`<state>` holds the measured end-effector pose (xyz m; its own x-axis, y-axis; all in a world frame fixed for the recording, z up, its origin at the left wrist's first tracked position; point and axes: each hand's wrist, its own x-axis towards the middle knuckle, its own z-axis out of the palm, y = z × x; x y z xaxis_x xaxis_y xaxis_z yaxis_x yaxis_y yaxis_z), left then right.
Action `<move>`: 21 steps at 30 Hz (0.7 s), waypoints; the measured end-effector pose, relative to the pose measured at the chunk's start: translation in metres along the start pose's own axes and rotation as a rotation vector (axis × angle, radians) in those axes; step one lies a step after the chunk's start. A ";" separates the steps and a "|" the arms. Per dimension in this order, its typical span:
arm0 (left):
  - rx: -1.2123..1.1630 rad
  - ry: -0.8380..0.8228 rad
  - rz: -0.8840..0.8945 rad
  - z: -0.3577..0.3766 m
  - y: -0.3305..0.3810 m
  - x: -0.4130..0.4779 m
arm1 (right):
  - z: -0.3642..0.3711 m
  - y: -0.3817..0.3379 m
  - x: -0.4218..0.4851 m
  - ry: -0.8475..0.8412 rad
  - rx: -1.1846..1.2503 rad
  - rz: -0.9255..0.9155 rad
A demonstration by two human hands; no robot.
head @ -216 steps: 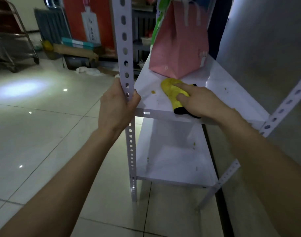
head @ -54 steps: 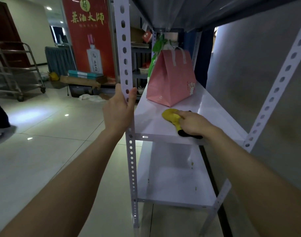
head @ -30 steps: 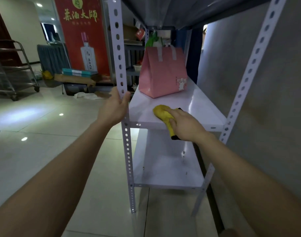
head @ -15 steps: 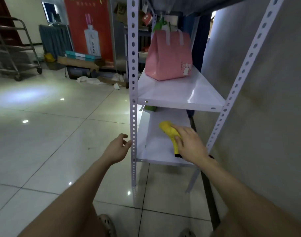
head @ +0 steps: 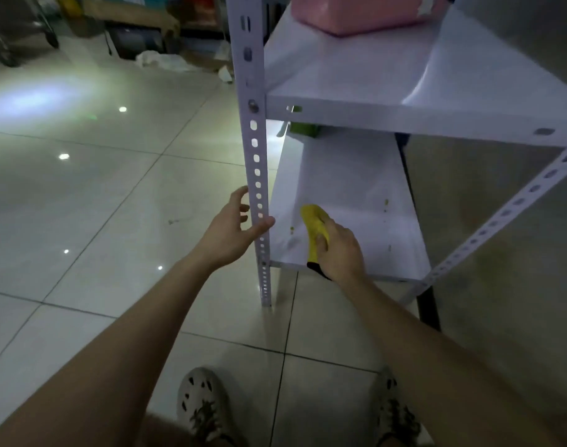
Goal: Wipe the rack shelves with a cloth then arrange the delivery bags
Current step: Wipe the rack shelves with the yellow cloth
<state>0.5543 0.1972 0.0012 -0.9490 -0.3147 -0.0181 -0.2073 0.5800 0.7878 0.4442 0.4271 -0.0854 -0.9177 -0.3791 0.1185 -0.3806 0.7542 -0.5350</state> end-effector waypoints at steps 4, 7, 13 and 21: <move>0.104 -0.065 0.075 -0.009 -0.008 0.024 | 0.045 0.024 0.009 -0.020 -0.011 -0.094; 0.151 -0.092 0.125 -0.012 -0.007 0.036 | 0.056 0.027 0.058 -0.042 -0.018 -0.070; 0.202 -0.135 0.188 -0.014 -0.008 0.043 | 0.088 -0.004 0.130 -0.170 -0.193 -0.149; 0.234 -0.141 0.200 -0.011 -0.013 0.046 | 0.089 -0.021 0.041 -0.141 -0.160 -0.323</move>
<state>0.5160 0.1669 -0.0027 -0.9965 -0.0796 0.0247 -0.0470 0.7817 0.6219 0.4243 0.3480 -0.1434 -0.7273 -0.6724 0.1378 -0.6708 0.6538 -0.3502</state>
